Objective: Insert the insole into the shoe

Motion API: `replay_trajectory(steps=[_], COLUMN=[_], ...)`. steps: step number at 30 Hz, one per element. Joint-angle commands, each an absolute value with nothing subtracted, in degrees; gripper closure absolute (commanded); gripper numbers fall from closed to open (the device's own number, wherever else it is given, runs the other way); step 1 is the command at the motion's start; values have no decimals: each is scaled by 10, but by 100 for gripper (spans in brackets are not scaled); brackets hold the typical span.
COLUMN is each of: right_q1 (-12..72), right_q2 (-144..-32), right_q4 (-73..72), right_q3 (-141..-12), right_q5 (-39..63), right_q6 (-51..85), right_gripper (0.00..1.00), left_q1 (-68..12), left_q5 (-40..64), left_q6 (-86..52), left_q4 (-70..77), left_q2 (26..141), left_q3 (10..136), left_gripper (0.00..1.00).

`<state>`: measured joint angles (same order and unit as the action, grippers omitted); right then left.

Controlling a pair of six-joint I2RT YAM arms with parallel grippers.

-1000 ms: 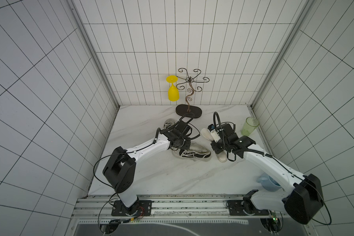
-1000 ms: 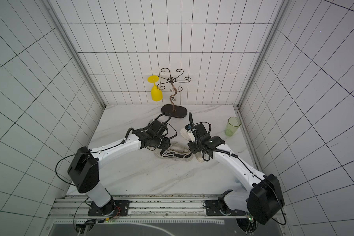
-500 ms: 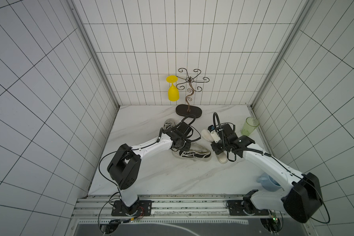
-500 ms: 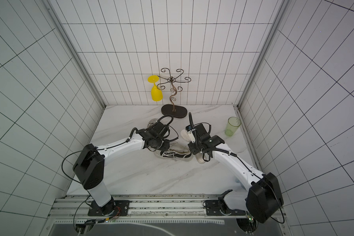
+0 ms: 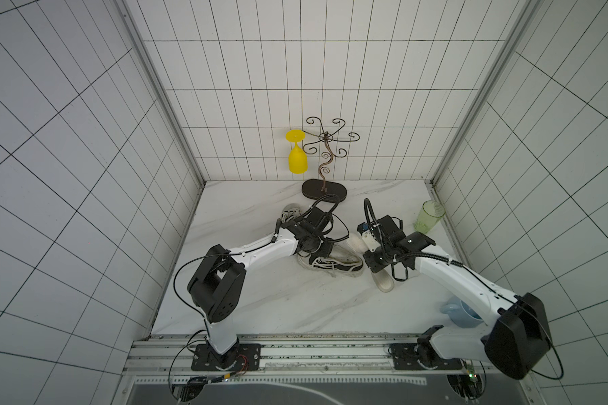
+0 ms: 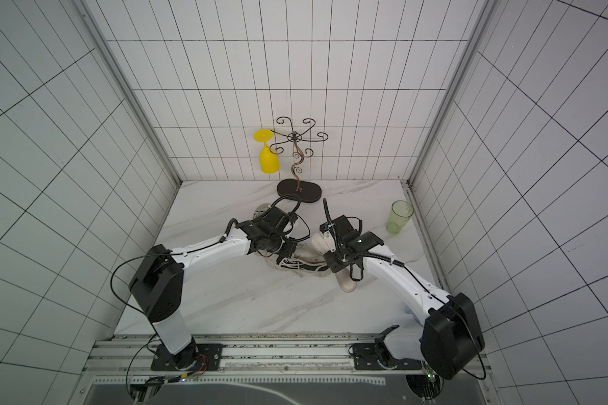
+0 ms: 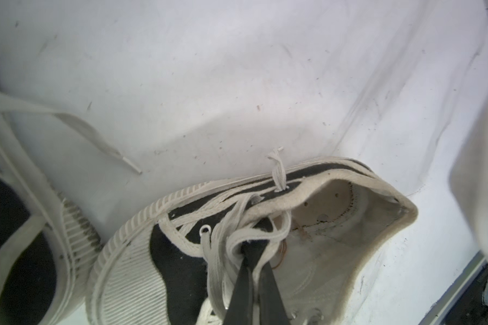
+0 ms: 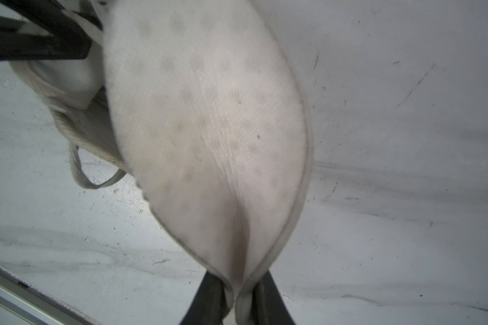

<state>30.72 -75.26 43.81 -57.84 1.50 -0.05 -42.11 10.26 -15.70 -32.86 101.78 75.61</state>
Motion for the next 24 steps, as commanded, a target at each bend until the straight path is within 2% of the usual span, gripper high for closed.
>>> replay_trajectory(steps=[1, 8, 16, 24], right_q1=[295, 277, 303, 308], right_q2=[-736, -745, -733, -754], right_q4=[493, 553, 547, 569], right_q3=[-634, -659, -624, -613], right_q5=[29, 75, 121, 117], right_q6=[58, 117, 172, 184], right_gripper=[79, 79, 79, 78], left_q1=[-424, -426, -425, -405], left_q5=[158, 213, 252, 306], left_q6=[-94, -15, 55, 113], left_q4=[-260, -286, -390, -408], left_q2=[1024, 1061, 1148, 1149], left_q3=[796, 865, 973, 980], left_gripper=[100, 100, 100, 100])
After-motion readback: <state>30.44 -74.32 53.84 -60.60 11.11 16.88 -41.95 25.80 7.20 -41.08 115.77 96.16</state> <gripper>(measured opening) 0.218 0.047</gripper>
